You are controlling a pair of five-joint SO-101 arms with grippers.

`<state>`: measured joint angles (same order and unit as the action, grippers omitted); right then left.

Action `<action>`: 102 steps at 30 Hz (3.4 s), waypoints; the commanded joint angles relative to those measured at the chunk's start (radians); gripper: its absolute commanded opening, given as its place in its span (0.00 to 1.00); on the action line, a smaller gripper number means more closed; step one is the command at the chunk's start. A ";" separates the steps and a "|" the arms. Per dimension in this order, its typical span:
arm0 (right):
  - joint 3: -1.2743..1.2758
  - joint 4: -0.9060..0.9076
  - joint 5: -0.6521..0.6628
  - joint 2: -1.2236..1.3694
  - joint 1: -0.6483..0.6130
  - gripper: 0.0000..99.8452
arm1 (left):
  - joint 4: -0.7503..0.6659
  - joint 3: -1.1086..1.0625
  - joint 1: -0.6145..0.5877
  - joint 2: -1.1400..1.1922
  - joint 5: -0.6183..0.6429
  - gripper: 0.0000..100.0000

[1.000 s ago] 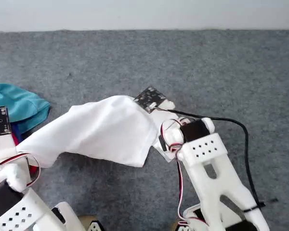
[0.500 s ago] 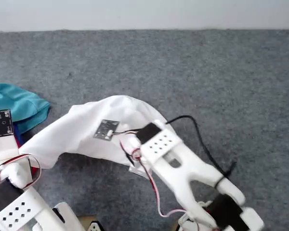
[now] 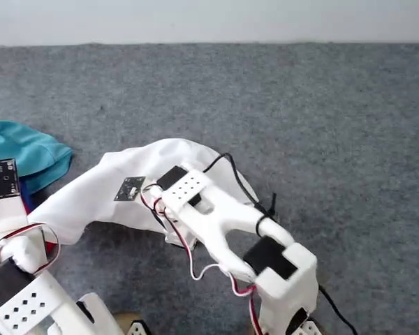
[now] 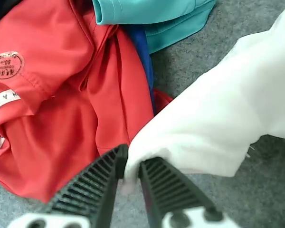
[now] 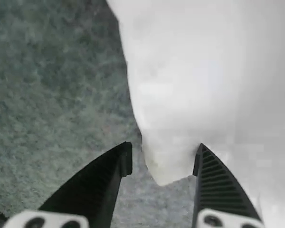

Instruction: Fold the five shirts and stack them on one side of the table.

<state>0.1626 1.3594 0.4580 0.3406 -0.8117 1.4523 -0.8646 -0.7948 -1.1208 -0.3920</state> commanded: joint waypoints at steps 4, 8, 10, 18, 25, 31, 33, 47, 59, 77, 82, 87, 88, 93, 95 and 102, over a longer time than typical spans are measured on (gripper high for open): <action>-0.058 -0.008 0.005 0.090 -0.007 0.19 | -0.015 0.005 -0.008 -0.009 -0.005 0.02; -0.060 -0.019 0.009 0.114 -0.007 0.04 | -0.015 0.005 -0.008 -0.009 -0.005 0.02; -0.060 -0.021 0.009 0.110 -0.004 0.01 | -0.017 0.005 -0.008 -0.009 -0.005 0.02; -0.060 0.082 0.011 -0.073 0.001 0.01 | -0.011 0.056 0.046 -0.011 -0.005 0.02; -0.060 0.217 0.081 -0.473 0.151 0.01 | -0.006 0.259 0.296 -0.009 -0.005 0.02; -0.069 0.208 0.256 -0.829 0.378 0.01 | -0.127 0.403 0.456 -0.003 -0.003 0.02; -0.101 0.189 0.315 -0.912 0.440 0.01 | -0.181 0.447 0.489 -0.002 -0.008 0.02; -0.500 -0.061 0.471 -0.986 0.736 0.01 | -0.499 0.602 0.629 0.000 -0.245 0.02; -0.741 -0.137 0.470 -0.995 0.808 0.01 | -0.698 0.742 0.631 -0.006 -0.408 0.02; -0.842 0.150 0.509 -1.213 0.892 0.01 | -0.482 1.058 0.623 -0.011 -0.414 0.02; -0.786 0.331 0.526 -1.196 0.920 0.01 | -0.334 1.066 0.626 0.005 -0.414 0.02; -0.526 0.341 0.522 -1.127 0.918 0.01 | -0.284 0.865 0.631 0.061 -0.479 0.02; -0.460 0.315 0.522 -1.112 0.914 0.01 | -0.296 0.809 0.631 0.078 -0.479 0.02; -0.118 0.059 0.522 -1.050 0.849 0.01 | -0.468 0.552 0.654 0.186 -0.479 0.02; 0.011 -0.101 0.522 -1.030 0.826 0.01 | -0.603 0.444 0.660 0.244 -0.479 0.02; 0.284 -0.687 0.528 -0.875 0.799 0.01 | -1.142 0.254 0.664 0.545 -0.479 0.02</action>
<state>0.4081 0.9206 0.9735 -0.5861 -0.0031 0.5393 -0.6084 -0.1350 -0.6866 -0.8661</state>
